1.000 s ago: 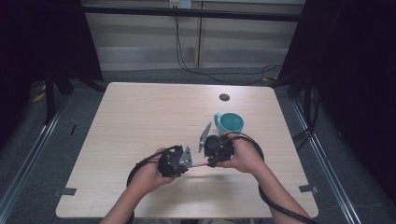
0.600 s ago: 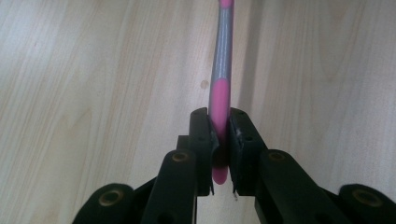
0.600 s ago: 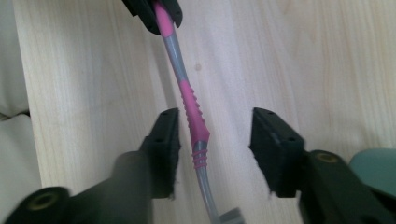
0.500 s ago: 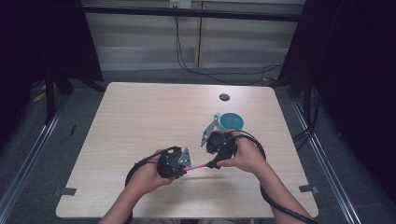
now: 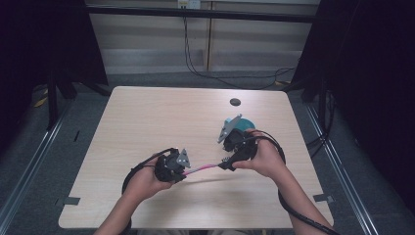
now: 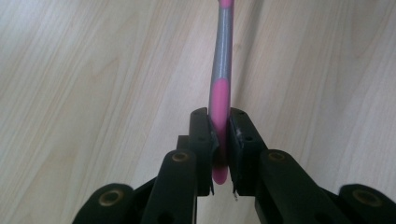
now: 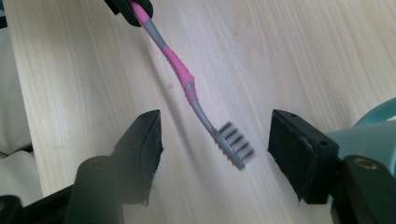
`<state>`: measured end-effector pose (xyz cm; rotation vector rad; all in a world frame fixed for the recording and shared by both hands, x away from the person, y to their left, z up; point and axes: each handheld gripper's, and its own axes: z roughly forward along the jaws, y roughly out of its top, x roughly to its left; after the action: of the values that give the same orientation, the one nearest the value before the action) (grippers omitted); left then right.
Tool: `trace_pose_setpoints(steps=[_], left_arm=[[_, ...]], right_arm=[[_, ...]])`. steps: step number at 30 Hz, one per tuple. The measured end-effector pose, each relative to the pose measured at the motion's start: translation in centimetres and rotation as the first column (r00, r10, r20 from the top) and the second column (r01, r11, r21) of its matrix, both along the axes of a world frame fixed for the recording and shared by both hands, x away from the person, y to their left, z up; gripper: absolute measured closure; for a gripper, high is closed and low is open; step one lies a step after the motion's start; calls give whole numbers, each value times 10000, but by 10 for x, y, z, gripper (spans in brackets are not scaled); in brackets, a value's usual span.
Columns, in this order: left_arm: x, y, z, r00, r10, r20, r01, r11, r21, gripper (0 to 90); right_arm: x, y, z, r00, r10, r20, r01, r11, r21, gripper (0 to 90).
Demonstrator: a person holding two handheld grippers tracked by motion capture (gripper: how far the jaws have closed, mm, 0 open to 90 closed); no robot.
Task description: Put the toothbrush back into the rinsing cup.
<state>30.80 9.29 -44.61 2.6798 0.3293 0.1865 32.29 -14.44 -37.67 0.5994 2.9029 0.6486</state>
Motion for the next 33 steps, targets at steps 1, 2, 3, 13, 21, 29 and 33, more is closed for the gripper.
trace_pose_setpoints(steps=[1, 2, 3, 13, 21, 29, 33], left_arm=[[0, 1, -1, 10000, 85, -37, -85, 10000, 16, 817], [0, 3, -1, 9998, 192, -73, -192, 9998, -27, 817], [1, 5, -1, 9999, 120, -71, -119, 9999, 63, 817], [6, 21, 2, 9985, 533, -79, -533, 9986, -41, 816], [8, 31, 2, 9958, 901, -141, -906, 9953, -354, 816], [10, 36, 5, 9925, 1204, -200, -1217, 9890, -839, 816], [10, 36, 5, 9904, 1361, -234, -1379, 9846, -1072, 815]], right_arm=[[0, -1, 1, 10000, 17, 25, -17, 10000, -9, 344], [1, -2, 2, 10000, 1, 62, -1, 10000, 18, 343], [2, -3, 2, 9999, 65, 137, -66, 10000, 47, 343], [4, -17, -3, 9994, -348, -33, 349, 9993, 96, 338], [4, -21, -13, 9988, -477, -67, 478, 9985, 279, 335], [4, -25, -19, 9949, -977, -261, 998, 9899, 1009, 342], [4, -26, -23, 9922, -1209, -309, 1238, 9843, 1260, 342]])
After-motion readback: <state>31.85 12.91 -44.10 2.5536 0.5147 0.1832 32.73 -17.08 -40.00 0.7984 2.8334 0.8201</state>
